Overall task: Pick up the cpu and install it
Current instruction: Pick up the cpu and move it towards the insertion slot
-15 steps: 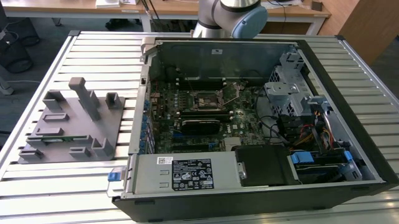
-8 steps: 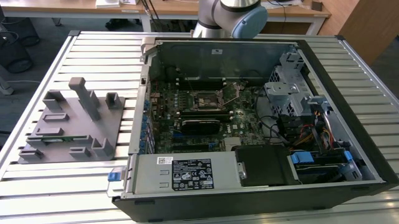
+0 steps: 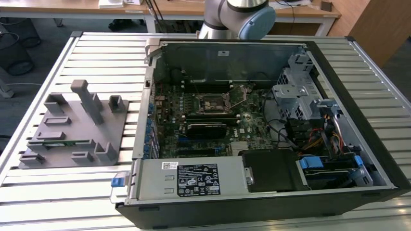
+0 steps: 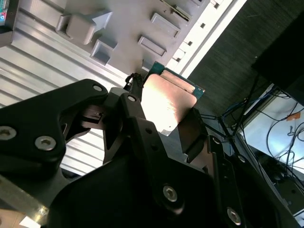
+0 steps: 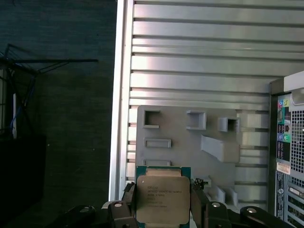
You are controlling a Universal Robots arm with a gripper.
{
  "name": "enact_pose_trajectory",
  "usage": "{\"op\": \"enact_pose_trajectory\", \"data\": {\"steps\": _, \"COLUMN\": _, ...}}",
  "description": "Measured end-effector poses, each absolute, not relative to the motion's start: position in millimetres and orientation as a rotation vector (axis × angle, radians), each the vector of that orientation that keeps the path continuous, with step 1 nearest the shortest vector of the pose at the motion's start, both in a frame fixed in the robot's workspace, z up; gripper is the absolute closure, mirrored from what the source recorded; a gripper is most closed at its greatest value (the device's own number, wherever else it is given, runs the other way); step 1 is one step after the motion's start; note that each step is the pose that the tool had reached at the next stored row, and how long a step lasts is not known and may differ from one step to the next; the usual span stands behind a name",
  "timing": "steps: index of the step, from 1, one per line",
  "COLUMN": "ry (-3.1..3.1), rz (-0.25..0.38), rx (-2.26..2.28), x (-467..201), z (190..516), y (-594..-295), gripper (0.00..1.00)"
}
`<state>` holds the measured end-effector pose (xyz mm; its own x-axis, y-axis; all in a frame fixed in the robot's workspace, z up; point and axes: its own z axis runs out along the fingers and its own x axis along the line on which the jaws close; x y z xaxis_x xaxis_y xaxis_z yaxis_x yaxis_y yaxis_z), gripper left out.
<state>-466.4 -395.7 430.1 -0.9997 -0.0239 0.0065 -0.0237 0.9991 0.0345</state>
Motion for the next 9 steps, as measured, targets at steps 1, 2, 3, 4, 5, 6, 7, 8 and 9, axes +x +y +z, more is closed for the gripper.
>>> {"op": "enact_pose_trajectory", "data": {"steps": 1, "ry": -3.134, "rz": -0.054, "rx": 0.037, "x": -466.4, "z": 430.0, "y": -395.7, "gripper": 0.46}}
{"op": "enact_pose_trajectory", "data": {"steps": 2, "ry": -3.134, "rz": -0.054, "rx": 0.037, "x": -466.4, "z": 430.0, "y": -395.7, "gripper": 0.46}}
{"op": "enact_pose_trajectory", "data": {"steps": 3, "ry": -3.134, "rz": -0.054, "rx": 0.037, "x": -466.4, "z": 430.0, "y": -395.7, "gripper": 0.46}}
{"op": "enact_pose_trajectory", "data": {"steps": 4, "ry": -3.134, "rz": -0.055, "rx": 0.037, "x": -466.4, "z": 430.1, "y": -395.7, "gripper": 0.46}}
{"op": "enact_pose_trajectory", "data": {"steps": 5, "ry": -3.134, "rz": -0.056, "rx": 0.037, "x": -466.4, "z": 430.2, "y": -395.6, "gripper": 0.46}}
{"op": "enact_pose_trajectory", "data": {"steps": 6, "ry": -3.134, "rz": -0.057, "rx": 0.037, "x": -466.1, "z": 430.1, "y": -395.6, "gripper": 0.46}}
{"op": "enact_pose_trajectory", "data": {"steps": 7, "ry": -3.134, "rz": -0.057, "rx": 0.037, "x": -465.2, "z": 430.2, "y": -395.7, "gripper": 0.46}}
{"op": "enact_pose_trajectory", "data": {"steps": 8, "ry": -3.134, "rz": -0.057, "rx": 0.037, "x": -464.2, "z": 430.1, "y": -395.7, "gripper": 0.46}}
{"op": "enact_pose_trajectory", "data": {"steps": 9, "ry": -3.134, "rz": -0.057, "rx": 0.037, "x": -462.6, "z": 430.1, "y": -395.7, "gripper": 0.46}}
